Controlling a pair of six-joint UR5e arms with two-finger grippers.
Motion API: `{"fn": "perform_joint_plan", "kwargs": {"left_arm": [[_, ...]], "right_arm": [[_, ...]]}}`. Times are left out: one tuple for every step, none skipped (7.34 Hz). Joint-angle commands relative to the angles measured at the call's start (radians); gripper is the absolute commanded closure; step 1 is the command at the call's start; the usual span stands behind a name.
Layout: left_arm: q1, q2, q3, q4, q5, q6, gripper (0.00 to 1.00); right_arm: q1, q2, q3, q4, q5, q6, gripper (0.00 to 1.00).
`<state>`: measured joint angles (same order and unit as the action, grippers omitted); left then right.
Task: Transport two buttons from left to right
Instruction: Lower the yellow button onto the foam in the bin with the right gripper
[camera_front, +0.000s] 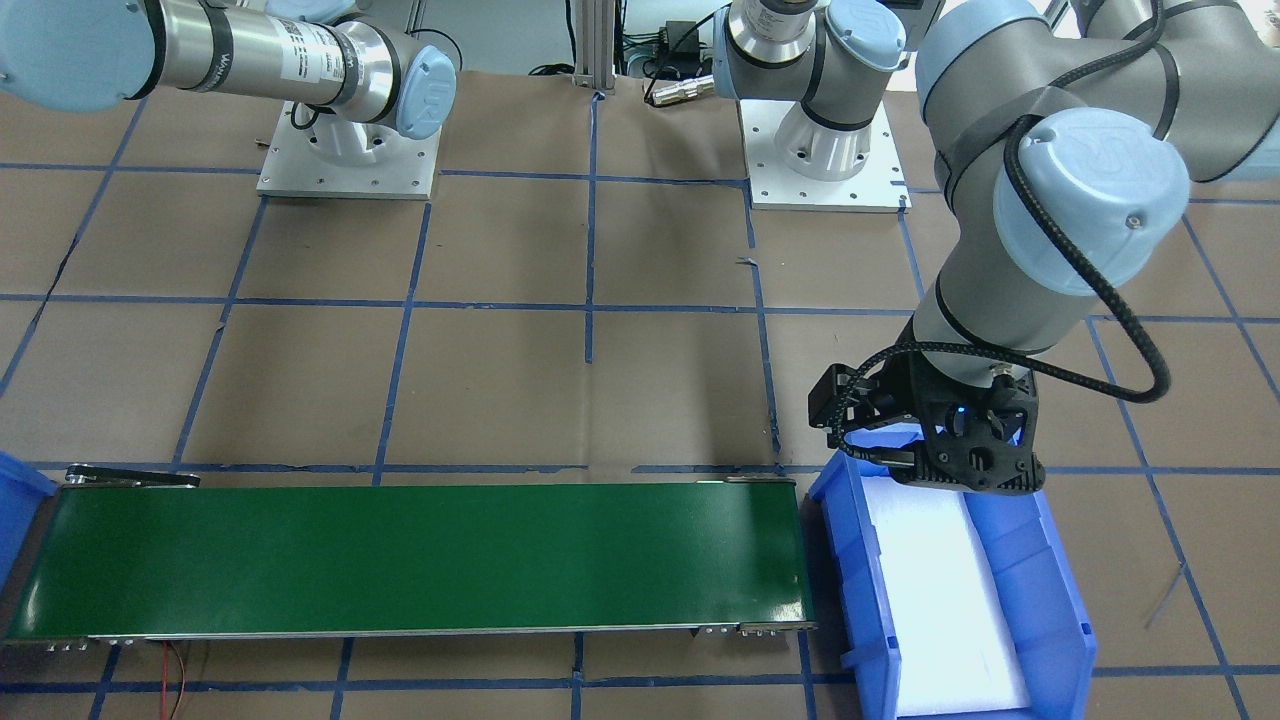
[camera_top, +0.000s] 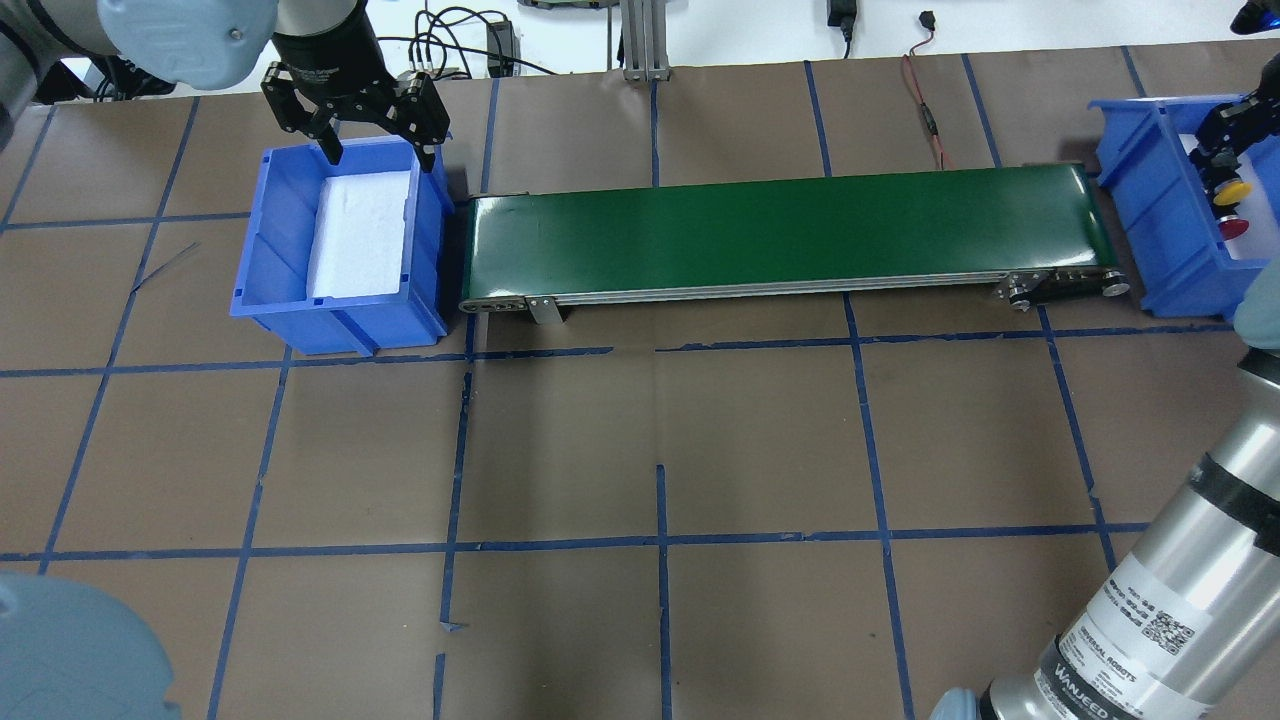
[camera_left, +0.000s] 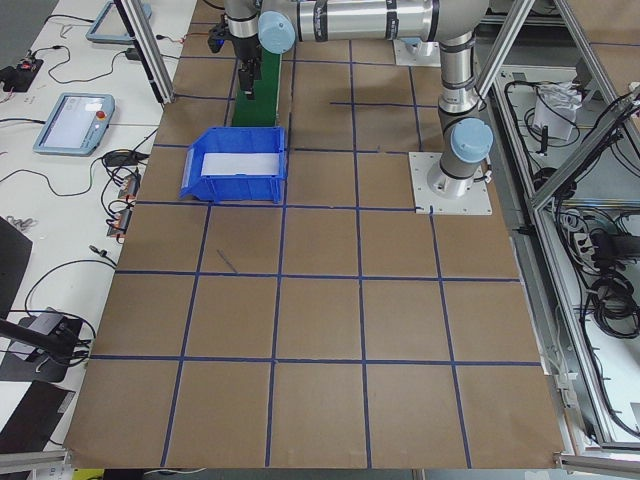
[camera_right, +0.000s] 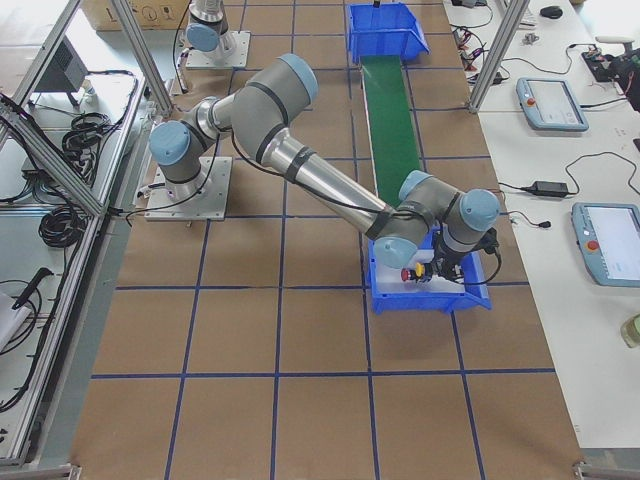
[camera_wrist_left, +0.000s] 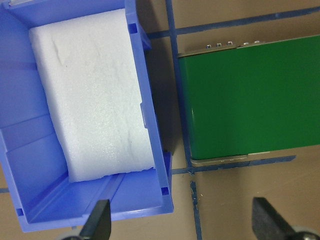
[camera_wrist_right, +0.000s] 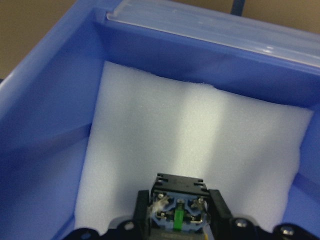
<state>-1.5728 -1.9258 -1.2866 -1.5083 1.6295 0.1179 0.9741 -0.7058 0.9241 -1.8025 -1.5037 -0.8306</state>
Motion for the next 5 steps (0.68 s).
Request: {"fn": "perform_joint_plan", "kwargs": {"left_arm": [[0.005, 0.001, 0.007, 0.002, 0.001, 0.002, 0.0], [0.007, 0.001, 0.006, 0.002, 0.0, 0.002, 0.0], [0.004, 0.001, -0.005, 0.002, 0.001, 0.002, 0.0], [-0.004, 0.004, -0.016, 0.0, 0.003, 0.002, 0.0], [-0.007, 0.001, -0.017, 0.0, 0.001, 0.0, 0.0]], "right_arm": [[0.0, 0.0, -0.001, 0.0, -0.001, -0.001, 0.46], [0.0, -0.001, -0.001, 0.0, -0.001, -0.002, 0.44], [0.0, -0.001, -0.002, 0.006, -0.004, -0.002, 0.43], [0.0, -0.004, -0.004, 0.006, -0.004, -0.002, 0.43], [0.0, -0.006, -0.005, 0.006, -0.004, -0.004, 0.43]]}}
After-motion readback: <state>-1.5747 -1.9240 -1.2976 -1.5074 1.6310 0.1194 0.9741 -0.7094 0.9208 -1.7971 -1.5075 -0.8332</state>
